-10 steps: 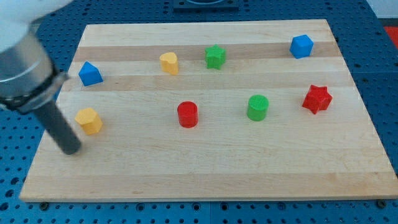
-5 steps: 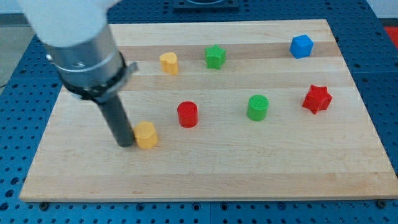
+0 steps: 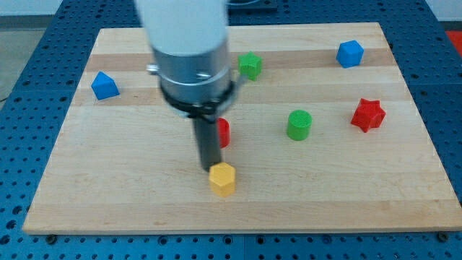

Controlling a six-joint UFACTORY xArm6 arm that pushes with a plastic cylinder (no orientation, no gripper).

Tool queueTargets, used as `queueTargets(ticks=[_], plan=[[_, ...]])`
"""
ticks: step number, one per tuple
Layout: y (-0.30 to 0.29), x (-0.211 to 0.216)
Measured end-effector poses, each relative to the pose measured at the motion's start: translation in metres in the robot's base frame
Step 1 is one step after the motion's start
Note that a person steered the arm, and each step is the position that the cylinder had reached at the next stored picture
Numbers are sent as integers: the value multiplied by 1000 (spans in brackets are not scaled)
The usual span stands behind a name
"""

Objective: Move the hexagon diagonally to the red star

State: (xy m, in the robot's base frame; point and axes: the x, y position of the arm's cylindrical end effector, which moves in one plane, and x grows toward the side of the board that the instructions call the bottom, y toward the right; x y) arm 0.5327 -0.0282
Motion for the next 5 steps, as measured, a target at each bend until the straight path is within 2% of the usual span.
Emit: queueTargets(ticks=[1,2,3,4,5], plan=[[3,0],[-49,0],[-69,20],[-29,47],[43,48]])
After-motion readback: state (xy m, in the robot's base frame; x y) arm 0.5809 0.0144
